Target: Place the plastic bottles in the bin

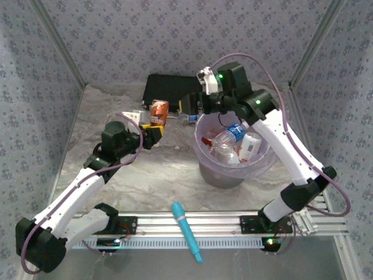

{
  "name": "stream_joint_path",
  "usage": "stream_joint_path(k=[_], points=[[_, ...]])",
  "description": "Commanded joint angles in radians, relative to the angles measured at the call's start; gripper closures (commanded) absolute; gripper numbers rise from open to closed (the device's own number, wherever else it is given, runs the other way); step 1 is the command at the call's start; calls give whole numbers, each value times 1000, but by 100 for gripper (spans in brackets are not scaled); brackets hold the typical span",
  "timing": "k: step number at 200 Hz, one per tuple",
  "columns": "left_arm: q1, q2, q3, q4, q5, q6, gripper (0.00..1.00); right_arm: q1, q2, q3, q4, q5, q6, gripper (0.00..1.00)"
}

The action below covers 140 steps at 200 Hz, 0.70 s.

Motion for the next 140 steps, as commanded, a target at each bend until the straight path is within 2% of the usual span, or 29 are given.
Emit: stream_joint_path(k=[1, 33, 75, 103, 140], points=[[6, -20, -11, 124, 49, -85, 100, 42, 55, 81, 23, -11, -15, 20], [5, -14, -7, 156, 85, -127, 100, 65, 140, 143, 10, -45, -26, 15], [-7, 17, 0, 213, 127, -162, 100, 95, 228, 193, 12, -93, -14, 16], [-27, 41, 10, 215, 138, -156, 100, 99, 259, 202, 19, -113, -7, 20], [-42, 55, 15, 210, 130, -143, 100, 98, 265, 201, 23, -118, -5, 34]])
